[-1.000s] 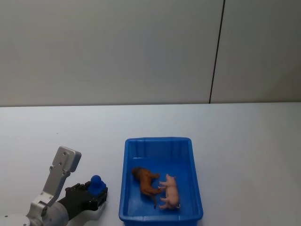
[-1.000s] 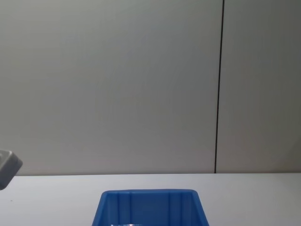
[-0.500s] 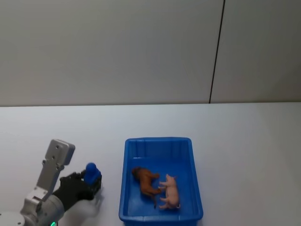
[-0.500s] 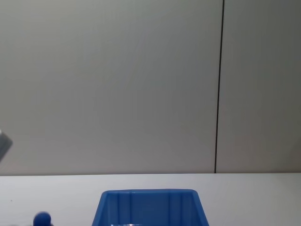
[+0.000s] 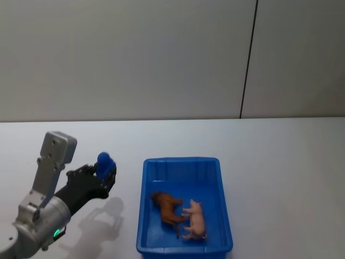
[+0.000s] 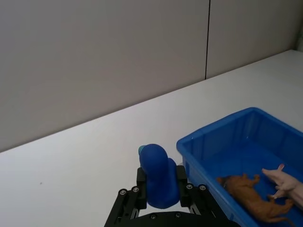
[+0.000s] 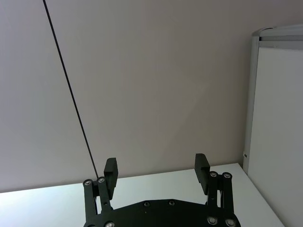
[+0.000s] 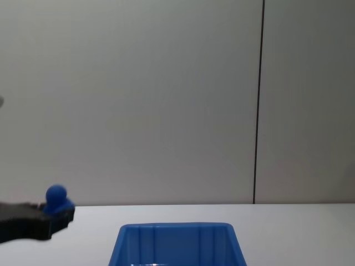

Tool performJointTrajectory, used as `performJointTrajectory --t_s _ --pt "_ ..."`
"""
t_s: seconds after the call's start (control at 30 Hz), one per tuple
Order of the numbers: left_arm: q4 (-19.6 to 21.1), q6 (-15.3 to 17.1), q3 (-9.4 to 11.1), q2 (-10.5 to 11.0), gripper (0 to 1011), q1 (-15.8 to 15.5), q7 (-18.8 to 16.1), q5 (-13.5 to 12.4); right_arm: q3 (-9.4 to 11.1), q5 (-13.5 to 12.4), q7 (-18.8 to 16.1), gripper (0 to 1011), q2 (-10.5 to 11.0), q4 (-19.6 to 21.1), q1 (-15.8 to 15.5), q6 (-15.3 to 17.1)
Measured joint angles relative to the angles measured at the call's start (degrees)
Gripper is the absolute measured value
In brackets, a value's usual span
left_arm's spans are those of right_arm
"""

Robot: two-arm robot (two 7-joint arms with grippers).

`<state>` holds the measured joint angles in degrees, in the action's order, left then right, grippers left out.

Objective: Pick up the two dolls from the table and place them into the box.

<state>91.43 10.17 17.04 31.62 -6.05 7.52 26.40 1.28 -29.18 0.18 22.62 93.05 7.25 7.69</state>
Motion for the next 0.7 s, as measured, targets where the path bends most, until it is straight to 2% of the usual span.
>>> performJointTrajectory --t_s 0.27,0.7 --pt "0.69 0.03 -0.33 -0.24 328 -1.98 4.69 0.03 0.00 0.00 0.00 1001 0.00 0.00 0.00 0.00" --pt "-1.94 3.37 0.32 -2.24 248 -7.37 17.07 -1.46 0.00 0.00 0.00 1001 0.00 0.00 0.00 0.00"
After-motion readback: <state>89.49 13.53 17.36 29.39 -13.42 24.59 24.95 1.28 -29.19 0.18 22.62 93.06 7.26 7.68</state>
